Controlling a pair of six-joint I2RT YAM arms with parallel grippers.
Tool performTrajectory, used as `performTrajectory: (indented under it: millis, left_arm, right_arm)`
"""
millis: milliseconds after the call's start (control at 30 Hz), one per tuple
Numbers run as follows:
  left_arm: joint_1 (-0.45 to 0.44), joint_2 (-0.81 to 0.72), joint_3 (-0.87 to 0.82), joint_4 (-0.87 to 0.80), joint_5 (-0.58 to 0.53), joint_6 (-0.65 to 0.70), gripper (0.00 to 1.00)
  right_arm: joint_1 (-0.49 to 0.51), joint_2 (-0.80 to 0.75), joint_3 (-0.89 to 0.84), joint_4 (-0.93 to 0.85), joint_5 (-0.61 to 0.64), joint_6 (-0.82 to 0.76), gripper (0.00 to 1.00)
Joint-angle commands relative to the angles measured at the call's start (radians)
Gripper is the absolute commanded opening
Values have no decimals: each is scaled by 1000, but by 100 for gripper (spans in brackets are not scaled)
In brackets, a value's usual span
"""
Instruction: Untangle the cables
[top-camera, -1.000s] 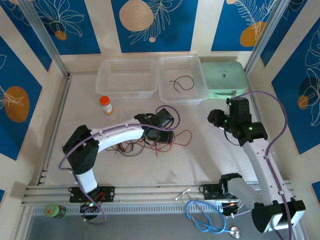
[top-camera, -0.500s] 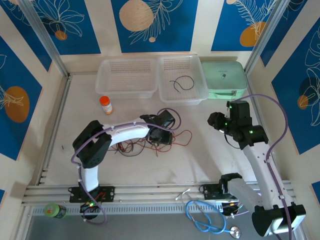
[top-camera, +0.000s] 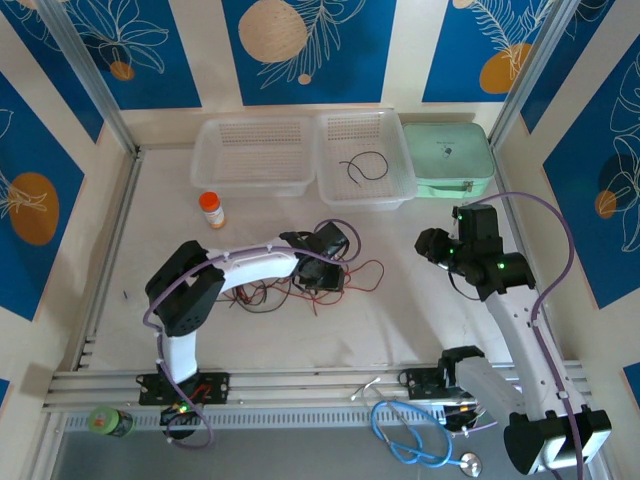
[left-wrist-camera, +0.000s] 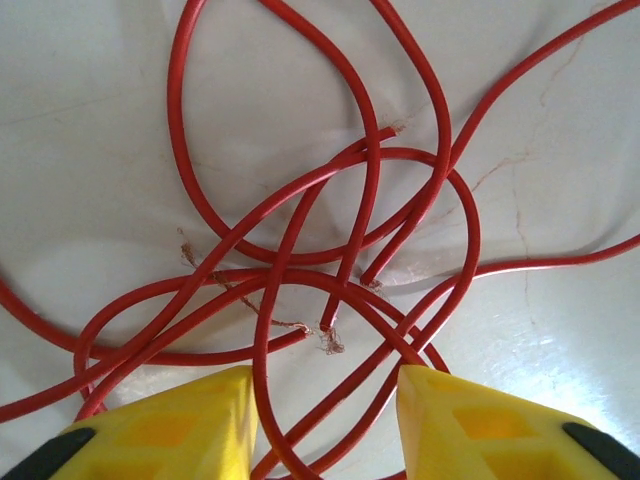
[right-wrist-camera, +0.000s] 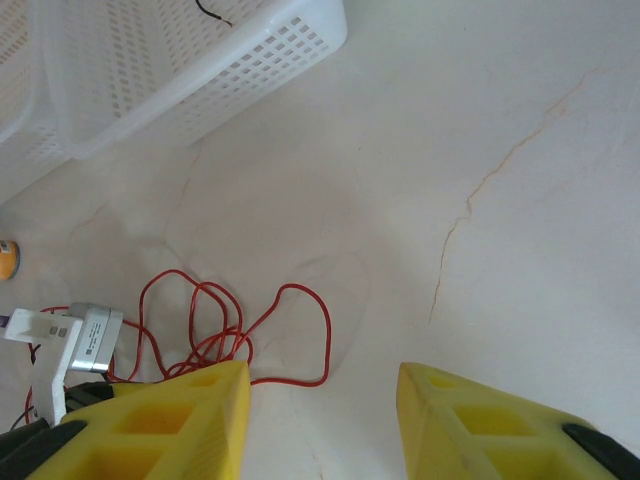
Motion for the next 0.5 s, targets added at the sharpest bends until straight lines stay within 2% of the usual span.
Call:
performTrajectory:
  millis: [0, 267, 467]
  left_arm:
    - [6, -10, 1, 3, 3, -5, 37]
    - [5, -37, 54, -63, -79, 38, 31]
    - [6, -27, 59, -46, -75, 45, 19]
  right_arm:
    - [3, -17, -5, -15, -3, 6, 43]
    - [4, -17, 1, -11, -12, 10, 43]
    - [4, -16, 1, -12, -15, 10, 43]
